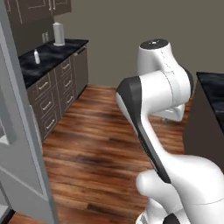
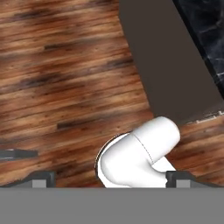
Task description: Take the bottled waters from the counter and place them in the freezer to freeze. Close the freezer door after placing the bottles.
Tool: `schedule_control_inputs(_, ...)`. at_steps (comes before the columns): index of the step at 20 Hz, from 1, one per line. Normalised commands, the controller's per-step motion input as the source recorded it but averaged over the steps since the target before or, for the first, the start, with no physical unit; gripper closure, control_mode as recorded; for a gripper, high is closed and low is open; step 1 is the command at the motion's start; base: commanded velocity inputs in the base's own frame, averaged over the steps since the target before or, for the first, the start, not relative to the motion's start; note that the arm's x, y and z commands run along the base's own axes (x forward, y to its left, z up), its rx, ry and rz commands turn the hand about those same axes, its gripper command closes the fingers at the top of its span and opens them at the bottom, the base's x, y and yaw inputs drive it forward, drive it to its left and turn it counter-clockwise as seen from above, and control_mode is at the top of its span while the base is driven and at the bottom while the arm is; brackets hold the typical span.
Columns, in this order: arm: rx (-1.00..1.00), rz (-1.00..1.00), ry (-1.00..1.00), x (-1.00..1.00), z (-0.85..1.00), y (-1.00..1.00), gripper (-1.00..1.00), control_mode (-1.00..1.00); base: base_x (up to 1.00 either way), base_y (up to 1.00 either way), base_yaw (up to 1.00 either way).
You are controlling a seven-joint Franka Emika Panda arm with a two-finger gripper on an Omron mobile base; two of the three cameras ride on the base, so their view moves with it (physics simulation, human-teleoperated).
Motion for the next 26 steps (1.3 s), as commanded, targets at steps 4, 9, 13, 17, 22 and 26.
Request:
schedule_control_inputs(4, 0.0, 0.0, 0.0, 0.0, 0.0, 0.0, -1.0, 1.0, 1.0, -0.72, -0.01)
schedule_control_inputs(9, 0.0, 0.0, 0.0, 0.0, 0.0, 0.0, -1.0, 1.0, 1.0, -0.56, -0.01)
schedule_control_inputs(13, 0.0, 0.0, 0.0, 0.0, 0.0, 0.0, -1.0, 1.0, 1.0, -0.37, 0.01)
schedule_control_inputs(17, 0.0, 0.0, 0.0, 0.0, 0.0, 0.0, -1.0, 1.0, 1.0, -0.31, 0.14)
schedule_control_inputs(22, 0.0, 0.0, 0.0, 0.0, 0.0, 0.0, -1.0, 1.0, 1.0, -0.15, 0.23)
schedule_control_inputs(26, 0.0, 0.0, 0.0, 0.0, 0.0, 0.0, -1.0, 1.0, 1.0, -0.04, 0.39)
